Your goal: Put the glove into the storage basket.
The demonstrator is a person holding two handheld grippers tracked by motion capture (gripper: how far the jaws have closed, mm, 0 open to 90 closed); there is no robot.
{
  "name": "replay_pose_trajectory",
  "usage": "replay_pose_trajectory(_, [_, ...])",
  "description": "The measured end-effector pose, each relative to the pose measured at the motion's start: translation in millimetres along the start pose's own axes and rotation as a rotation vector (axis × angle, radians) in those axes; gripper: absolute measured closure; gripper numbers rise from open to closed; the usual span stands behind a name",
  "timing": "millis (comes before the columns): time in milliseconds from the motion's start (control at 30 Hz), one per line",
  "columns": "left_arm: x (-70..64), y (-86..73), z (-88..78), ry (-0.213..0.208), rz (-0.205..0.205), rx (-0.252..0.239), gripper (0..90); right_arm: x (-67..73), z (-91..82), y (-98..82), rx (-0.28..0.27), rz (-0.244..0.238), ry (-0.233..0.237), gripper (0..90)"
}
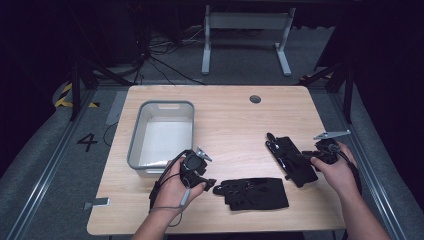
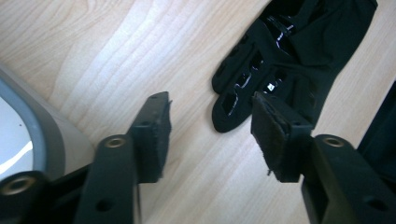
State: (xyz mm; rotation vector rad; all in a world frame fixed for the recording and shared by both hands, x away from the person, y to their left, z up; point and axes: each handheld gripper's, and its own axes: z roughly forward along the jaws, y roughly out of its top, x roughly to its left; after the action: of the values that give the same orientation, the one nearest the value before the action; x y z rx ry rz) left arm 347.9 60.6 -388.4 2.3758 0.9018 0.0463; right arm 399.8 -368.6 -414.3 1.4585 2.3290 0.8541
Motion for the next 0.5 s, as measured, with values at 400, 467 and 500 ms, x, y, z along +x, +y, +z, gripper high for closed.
replay_pose_trajectory(400, [5.1, -2.4, 3.8, -0.001, 0.001, 0.010, 46.4, -15.0, 7.3, -7.6, 0.038, 0.050, -0.074, 64.7])
replay_pose_trajectory(467, [5.1, -2.4, 4.0, -0.001, 0.002, 0.010, 46.4, -15.3, 8.1, -7.8, 0.045, 0.049, -0.074, 64.4])
replay_pose_trajectory(500, [5.2, -2.4, 4.0, 0.000, 0.002, 0.011, 46.3, -15.5, 9.3, -8.2, 0.065, 0.057, -0.071, 63.9])
